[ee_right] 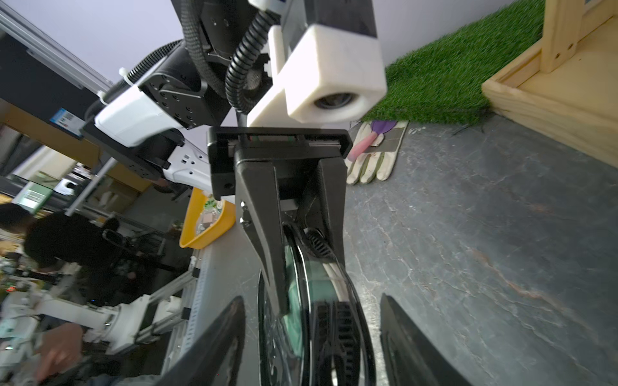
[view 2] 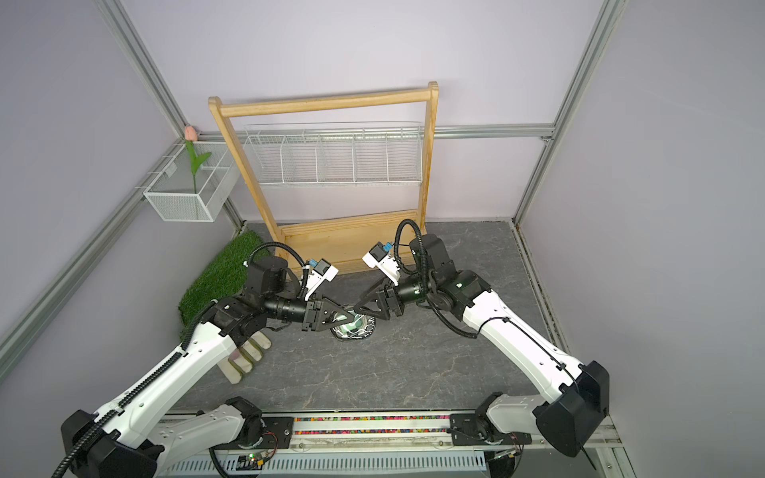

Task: Pack away charging kits
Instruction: Zip the zipper on the storage bag, then adjust the storage bag.

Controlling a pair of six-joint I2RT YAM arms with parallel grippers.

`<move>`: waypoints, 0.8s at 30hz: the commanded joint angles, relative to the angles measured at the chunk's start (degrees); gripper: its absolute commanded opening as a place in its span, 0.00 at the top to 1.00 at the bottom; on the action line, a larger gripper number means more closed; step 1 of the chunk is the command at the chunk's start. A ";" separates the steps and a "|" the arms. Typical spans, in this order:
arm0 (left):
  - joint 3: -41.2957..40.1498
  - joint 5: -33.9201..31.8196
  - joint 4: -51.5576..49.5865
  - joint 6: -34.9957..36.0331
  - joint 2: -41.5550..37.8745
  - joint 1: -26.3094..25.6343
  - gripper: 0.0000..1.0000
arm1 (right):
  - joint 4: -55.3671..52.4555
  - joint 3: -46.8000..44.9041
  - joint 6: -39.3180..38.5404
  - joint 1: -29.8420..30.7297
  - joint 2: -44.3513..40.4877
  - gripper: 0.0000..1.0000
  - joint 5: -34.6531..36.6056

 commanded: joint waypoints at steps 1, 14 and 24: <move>1.22 0.05 1.32 0.60 -0.11 -0.06 1.00 | 4.26 -1.43 2.40 0.13 0.57 0.42 -4.59; 2.05 -3.71 1.12 1.21 -0.58 -0.06 1.00 | 8.45 -5.51 6.82 0.15 0.12 0.49 -8.24; 2.61 -5.86 1.00 1.42 -0.73 -0.01 1.00 | 9.01 -6.91 8.22 0.03 0.07 0.92 -9.58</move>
